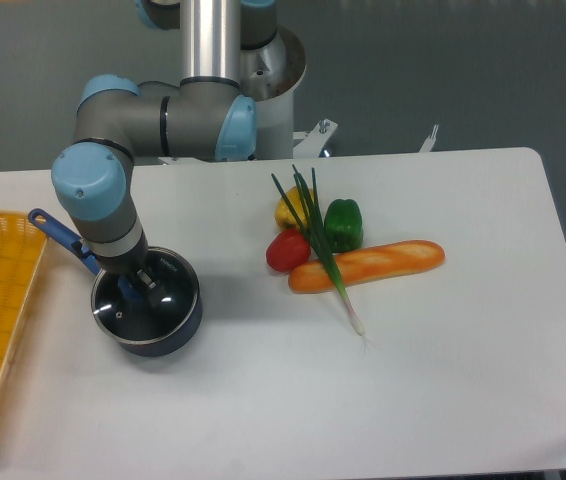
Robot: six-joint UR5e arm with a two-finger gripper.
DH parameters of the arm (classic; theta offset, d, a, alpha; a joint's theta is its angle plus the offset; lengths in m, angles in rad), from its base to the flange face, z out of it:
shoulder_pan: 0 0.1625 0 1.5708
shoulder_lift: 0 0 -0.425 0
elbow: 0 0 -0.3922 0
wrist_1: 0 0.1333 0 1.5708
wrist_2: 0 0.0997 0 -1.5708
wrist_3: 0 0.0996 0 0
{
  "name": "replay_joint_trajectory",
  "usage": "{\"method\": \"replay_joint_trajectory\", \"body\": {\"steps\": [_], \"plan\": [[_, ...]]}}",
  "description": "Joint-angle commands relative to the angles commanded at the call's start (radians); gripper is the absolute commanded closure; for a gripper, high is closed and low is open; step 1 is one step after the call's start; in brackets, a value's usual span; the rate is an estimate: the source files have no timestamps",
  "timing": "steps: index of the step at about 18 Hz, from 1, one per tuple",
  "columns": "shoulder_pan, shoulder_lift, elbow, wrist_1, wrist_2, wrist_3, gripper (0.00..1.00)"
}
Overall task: Open the lid
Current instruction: 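Lower the gripper onto the blue lid knob and close on it, then lift the glass lid up off the saucepan by its knob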
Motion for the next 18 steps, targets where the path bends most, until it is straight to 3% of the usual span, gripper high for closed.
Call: {"method": "replay_joint_trajectory", "body": {"steps": [10,18], "plan": [[0.0,0.005,0.0,-0.002,0.0,-0.005,0.55],[0.017,0.011,0.011,-0.012,0.003,0.003,0.57]]}}
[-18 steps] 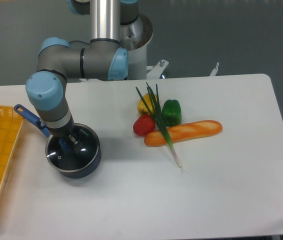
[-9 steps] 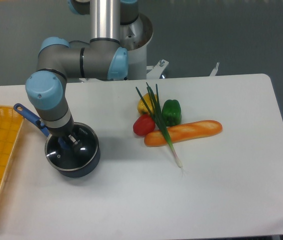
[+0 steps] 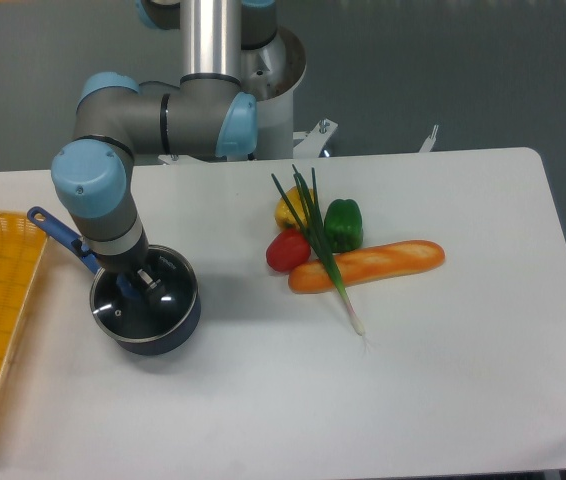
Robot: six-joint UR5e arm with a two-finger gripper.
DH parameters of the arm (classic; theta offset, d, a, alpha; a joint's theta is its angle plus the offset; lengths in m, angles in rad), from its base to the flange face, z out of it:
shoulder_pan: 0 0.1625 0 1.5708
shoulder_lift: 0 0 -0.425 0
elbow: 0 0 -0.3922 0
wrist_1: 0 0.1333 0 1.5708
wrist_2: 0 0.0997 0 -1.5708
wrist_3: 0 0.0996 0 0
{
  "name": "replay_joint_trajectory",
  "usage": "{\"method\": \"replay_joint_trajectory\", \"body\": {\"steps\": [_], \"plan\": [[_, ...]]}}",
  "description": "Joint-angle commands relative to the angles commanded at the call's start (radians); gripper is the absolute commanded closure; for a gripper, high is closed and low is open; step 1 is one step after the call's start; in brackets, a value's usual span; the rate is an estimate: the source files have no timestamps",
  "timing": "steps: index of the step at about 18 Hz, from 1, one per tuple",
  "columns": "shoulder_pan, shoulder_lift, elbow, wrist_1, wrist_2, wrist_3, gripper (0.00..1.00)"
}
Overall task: Open the lid
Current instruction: 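Lift the glass lid up off the saucepan by its knob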
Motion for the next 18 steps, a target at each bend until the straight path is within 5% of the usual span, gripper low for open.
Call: {"method": "replay_joint_trajectory", "body": {"steps": [9,18], "plan": [[0.066,0.002,0.067,-0.089,0.002,0.017,0.57],[0.166,-0.009,0.109,-0.091,-0.008,0.11,0.57]]}}
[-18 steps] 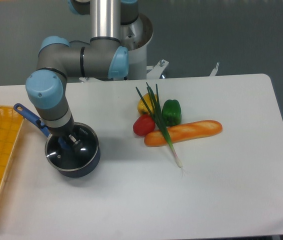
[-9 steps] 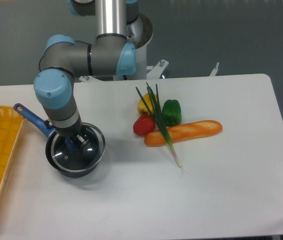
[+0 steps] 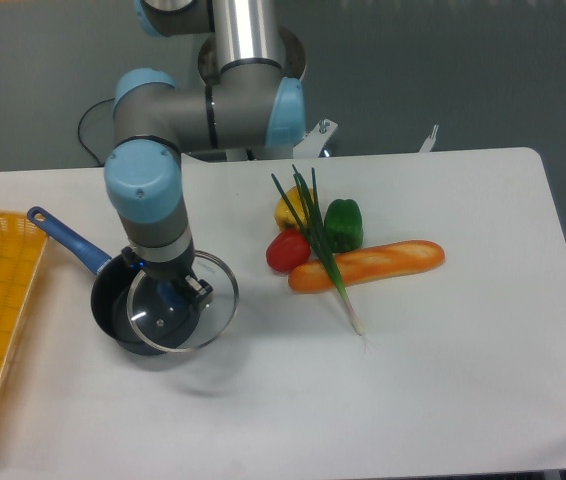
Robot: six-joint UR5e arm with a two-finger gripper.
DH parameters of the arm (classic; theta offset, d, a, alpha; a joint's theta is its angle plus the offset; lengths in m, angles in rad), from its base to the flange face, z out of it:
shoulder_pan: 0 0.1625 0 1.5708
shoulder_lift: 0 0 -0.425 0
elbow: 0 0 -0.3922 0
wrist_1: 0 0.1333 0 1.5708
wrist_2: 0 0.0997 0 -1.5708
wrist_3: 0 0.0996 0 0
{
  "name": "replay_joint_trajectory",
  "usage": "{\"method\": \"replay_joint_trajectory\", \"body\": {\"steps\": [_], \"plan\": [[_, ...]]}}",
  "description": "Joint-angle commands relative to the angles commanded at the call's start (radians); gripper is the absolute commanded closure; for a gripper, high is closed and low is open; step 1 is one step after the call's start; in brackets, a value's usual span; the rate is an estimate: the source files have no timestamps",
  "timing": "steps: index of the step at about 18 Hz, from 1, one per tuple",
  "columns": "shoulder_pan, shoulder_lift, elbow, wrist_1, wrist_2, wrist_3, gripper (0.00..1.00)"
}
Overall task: Open the lid
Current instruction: 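Lift the glass lid up off the saucepan by its knob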
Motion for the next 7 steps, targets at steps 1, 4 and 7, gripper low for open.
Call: {"method": "replay_joint_trajectory", "body": {"steps": [1,4,7], "plan": [[0.012,0.0,0.0,0.0,-0.002,0.017,0.57],[0.067,0.0,0.003,0.0,0.0,0.069,0.57],[0.095,0.0,0.003,0.0,0.003,0.098,0.57]]}}
